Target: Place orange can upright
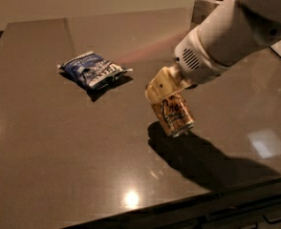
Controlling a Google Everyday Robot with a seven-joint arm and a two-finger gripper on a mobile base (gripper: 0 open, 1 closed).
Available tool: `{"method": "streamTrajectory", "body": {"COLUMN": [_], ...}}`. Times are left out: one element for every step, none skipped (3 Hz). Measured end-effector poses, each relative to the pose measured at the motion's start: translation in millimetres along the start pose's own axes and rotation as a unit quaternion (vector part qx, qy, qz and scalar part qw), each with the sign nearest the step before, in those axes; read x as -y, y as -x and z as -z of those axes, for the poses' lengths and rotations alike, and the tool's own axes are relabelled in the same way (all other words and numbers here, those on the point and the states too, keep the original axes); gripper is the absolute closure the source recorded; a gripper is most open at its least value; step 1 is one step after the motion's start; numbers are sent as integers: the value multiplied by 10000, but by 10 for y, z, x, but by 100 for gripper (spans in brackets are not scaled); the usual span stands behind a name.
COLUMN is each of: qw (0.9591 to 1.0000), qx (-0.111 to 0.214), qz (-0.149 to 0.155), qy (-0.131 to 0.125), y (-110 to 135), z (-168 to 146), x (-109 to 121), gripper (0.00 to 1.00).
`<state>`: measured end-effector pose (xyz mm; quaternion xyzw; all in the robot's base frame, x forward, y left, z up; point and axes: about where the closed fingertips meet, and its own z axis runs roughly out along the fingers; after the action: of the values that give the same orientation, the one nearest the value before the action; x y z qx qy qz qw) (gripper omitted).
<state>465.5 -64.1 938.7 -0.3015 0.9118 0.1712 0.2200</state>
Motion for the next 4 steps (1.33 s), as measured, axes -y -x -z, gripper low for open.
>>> {"method": "streamTrajectory", "body": {"qw": [9967, 9829, 9678, 9502], "qx": [680, 1640, 2300, 2884], "qz": [229, 335, 454, 564], "qy": [385, 763, 916, 1038], "y": [114, 149, 153, 99], "z": [138, 234, 306, 352], "x": [24, 90, 152, 269], "gripper": [100, 100, 100, 100]}}
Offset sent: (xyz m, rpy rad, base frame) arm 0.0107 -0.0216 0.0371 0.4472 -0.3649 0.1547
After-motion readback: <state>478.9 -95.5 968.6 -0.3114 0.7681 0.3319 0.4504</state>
